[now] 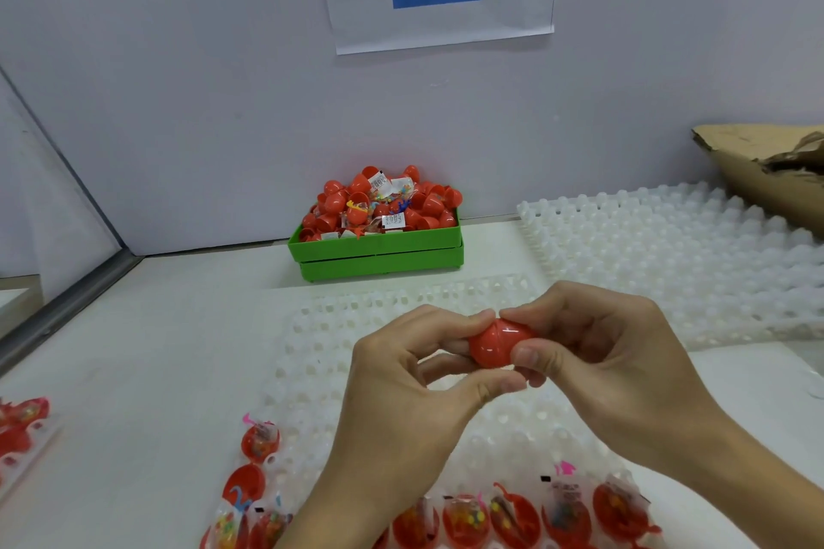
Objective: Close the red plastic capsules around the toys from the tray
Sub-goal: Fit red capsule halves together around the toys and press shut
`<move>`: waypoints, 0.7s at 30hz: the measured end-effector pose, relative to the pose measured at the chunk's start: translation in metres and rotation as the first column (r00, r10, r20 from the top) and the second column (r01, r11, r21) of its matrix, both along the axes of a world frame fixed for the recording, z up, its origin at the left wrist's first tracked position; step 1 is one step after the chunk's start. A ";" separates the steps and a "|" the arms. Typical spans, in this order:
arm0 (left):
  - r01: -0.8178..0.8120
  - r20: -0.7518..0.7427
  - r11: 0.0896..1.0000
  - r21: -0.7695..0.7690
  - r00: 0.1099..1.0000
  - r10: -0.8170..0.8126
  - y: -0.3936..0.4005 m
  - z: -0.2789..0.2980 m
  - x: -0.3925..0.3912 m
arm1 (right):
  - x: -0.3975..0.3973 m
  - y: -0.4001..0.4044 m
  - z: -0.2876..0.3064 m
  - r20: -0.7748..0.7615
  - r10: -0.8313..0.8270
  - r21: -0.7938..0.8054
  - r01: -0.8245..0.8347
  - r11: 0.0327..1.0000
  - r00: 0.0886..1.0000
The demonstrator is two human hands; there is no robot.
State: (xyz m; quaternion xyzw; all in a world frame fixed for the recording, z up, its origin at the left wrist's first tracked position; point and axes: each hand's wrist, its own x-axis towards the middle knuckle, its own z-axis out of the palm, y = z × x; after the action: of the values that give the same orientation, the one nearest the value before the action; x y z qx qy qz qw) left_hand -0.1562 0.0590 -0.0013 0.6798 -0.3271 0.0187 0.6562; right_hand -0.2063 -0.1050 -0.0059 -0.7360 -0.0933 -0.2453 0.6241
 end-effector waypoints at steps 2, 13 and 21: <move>0.015 -0.001 1.000 0.015 1.000 -0.015 0.000 0.000 0.000 | 0.000 -0.001 0.001 -0.008 -0.007 0.006 0.007 1.000 1.000; -0.006 -0.025 1.000 -0.004 1.000 0.006 -0.002 -0.001 0.004 | 0.000 0.000 0.002 0.040 0.001 -0.035 0.000 0.999 0.999; -0.049 0.025 0.999 -0.018 0.998 0.049 -0.004 -0.006 0.005 | 0.002 -0.002 -0.001 0.071 -0.004 -0.074 0.009 0.997 0.997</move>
State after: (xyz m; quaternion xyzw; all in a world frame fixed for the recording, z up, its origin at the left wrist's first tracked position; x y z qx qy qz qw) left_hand -0.1508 0.0551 -0.0077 0.6814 -0.3185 0.0461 0.6574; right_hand -0.2042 -0.1066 -0.0070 -0.7498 -0.1218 -0.2696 0.5918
